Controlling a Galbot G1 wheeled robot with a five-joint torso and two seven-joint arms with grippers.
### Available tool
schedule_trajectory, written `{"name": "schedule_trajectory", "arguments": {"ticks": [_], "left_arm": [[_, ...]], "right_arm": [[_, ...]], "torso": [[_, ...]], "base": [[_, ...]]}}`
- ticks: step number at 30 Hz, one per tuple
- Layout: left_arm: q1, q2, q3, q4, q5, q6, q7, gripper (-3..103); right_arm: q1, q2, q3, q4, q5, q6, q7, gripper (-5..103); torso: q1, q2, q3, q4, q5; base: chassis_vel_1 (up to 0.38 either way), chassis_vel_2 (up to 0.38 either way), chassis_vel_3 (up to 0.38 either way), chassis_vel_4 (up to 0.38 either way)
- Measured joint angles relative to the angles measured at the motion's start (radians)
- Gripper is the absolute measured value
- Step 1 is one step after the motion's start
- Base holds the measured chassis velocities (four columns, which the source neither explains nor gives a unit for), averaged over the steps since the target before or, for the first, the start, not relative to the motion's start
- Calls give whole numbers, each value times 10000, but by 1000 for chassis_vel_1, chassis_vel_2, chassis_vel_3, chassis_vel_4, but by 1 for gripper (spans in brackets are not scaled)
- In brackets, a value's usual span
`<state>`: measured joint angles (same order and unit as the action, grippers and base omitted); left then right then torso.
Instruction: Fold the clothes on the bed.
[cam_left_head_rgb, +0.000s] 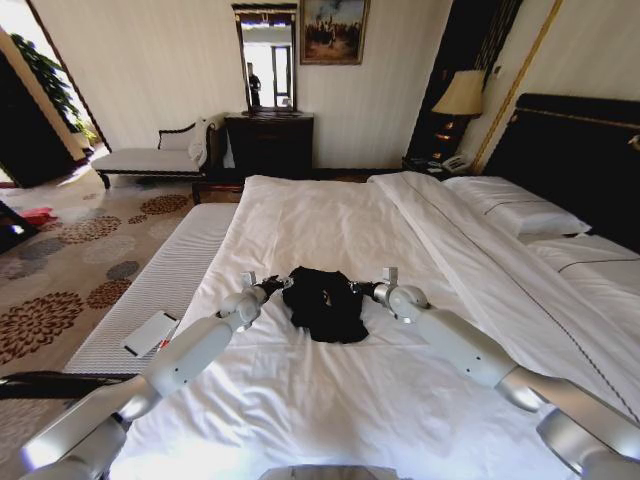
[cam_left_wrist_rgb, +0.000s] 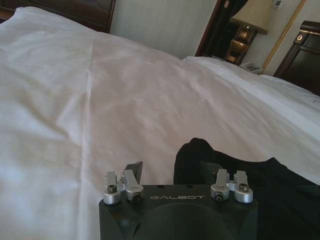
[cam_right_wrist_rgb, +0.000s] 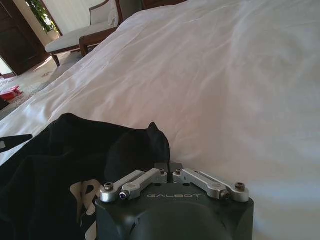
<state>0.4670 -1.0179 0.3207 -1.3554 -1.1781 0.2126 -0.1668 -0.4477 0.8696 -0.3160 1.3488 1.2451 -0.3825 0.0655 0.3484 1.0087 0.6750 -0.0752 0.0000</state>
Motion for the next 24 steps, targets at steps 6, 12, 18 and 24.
{"name": "schedule_trajectory", "arguments": {"ticks": [6, 12, 18, 24], "left_arm": [[20, -105, 101, 118, 19, 100, -59, 42], [34, -57, 264, 111, 8, 127, -52, 20], [34, -69, 272, 14, -23, 129, -101, 2], [82, -37, 261, -101, -88, 139, -168, 0]], "right_arm": [[-107, 86, 134, -39, -49, 18, 37, 0], [-113, 65, 123, -23, -55, 21, 47, 0], [-89, 23, 115, 54, -46, 22, 60, 0], [-107, -9, 122, 77, -46, 26, 63, 0]], "torso": [[0, 0, 1, 1, 1], [-1, 0, 0, 0, 0], [0, 0, 0, 0, 0], [0, 0, 0, -1, 0]], "base": [[0, 0, 0, 0], [0, 0, 0, 0], [0, 0, 0, 0], [0, 0, 0, 0]]}}
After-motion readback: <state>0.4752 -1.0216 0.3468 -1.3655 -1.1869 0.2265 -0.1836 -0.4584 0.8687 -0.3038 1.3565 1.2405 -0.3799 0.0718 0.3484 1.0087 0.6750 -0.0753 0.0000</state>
